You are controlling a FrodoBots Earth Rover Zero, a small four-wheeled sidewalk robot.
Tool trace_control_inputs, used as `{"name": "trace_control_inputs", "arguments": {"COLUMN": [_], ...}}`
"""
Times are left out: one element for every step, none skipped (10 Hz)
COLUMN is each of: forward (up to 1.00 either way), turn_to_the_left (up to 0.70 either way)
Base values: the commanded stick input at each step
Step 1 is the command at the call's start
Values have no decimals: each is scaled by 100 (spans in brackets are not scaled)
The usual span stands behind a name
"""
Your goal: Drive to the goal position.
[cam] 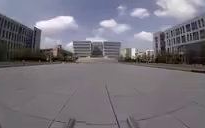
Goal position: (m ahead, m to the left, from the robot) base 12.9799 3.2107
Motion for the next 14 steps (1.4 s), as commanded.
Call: {"name": "trace_control_inputs", "arguments": {"forward": [70,70,70,70,70,70,70,70,70,70,70,70,70,70], "turn_to_the_left": [-27,-27,-14,4,9,9,9,9,9,9,9,9,9,9]}}
